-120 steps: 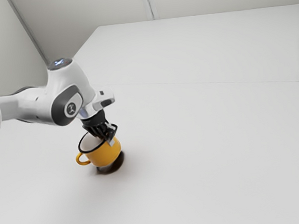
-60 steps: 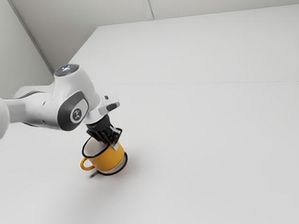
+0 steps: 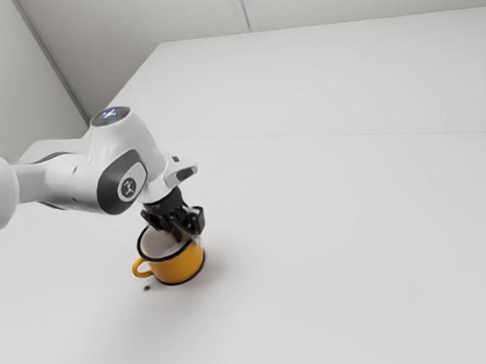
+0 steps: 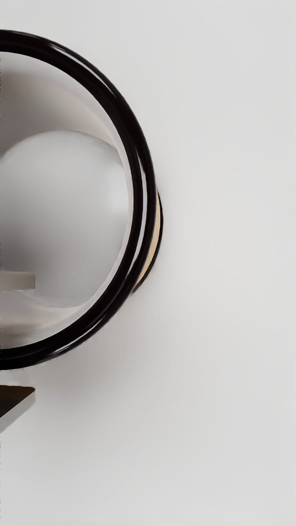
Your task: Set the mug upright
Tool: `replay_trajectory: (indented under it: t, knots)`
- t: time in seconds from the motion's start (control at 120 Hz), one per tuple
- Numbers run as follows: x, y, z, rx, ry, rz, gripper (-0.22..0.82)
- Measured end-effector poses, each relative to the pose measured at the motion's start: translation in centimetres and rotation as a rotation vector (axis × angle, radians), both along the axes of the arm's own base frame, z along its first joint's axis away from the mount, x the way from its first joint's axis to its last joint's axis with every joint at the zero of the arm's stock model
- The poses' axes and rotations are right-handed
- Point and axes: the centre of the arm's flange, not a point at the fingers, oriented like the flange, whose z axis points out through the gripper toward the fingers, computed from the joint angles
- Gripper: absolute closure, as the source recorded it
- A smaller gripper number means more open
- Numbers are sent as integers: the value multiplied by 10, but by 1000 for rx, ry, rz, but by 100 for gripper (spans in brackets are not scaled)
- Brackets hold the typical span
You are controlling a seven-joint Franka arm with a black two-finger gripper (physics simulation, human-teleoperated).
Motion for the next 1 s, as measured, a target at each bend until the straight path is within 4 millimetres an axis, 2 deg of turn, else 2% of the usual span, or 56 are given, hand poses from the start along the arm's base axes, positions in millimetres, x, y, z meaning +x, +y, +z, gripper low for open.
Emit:
replay_trajectory:
  t: [0.15, 0.333, 0.758, 1.0]
  knots:
    - [-4, -15, 31, -34, -46, -6, 20]
    - [2, -20, 81, -77, -55, 6, 10]
    - [34, -21, 191, -100, 4, -21, 3]
    - [46, -18, 227, -82, 51, -39, 2]
